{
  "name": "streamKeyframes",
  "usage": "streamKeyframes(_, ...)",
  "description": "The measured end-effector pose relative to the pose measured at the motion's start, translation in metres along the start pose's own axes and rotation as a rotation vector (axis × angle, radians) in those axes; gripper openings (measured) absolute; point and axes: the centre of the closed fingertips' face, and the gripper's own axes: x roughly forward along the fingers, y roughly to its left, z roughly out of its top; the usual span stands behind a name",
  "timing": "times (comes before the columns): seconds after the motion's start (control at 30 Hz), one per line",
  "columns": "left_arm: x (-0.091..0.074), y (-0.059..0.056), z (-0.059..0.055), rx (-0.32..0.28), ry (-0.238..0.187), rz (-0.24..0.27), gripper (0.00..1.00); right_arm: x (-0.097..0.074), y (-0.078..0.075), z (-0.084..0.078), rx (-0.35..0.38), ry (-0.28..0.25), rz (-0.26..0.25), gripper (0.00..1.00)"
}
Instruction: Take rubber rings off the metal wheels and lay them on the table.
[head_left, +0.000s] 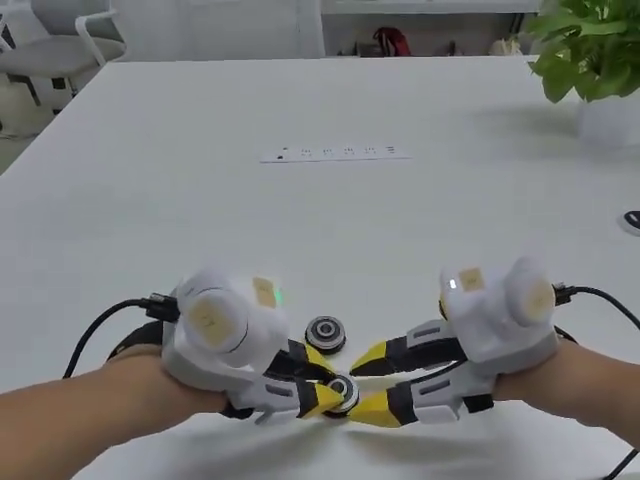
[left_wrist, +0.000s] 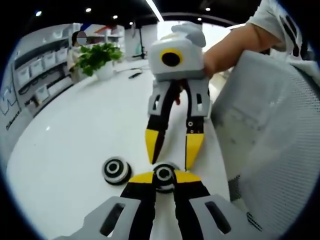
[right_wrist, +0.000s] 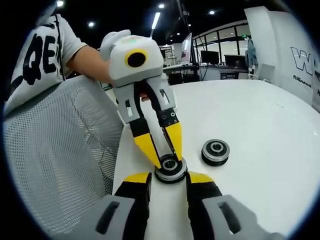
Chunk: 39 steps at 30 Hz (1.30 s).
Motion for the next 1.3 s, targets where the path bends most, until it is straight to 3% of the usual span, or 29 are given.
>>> streamKeyframes(0.97, 0.0015, -0.0007, 0.0009, 0.019, -0.023, 0.014, 0.13, 0.0036, -0.0039, -0.0070, 0.003, 0.036, -0.044, 0.21)
streamKeyframes(1.3, 0.0015, -0.0002, 0.0012, 0.018, -0.027, 0.014, 0.13, 0.0008, -0.0039, -0.0104, 0.022, 0.046, -0.049, 0.15)
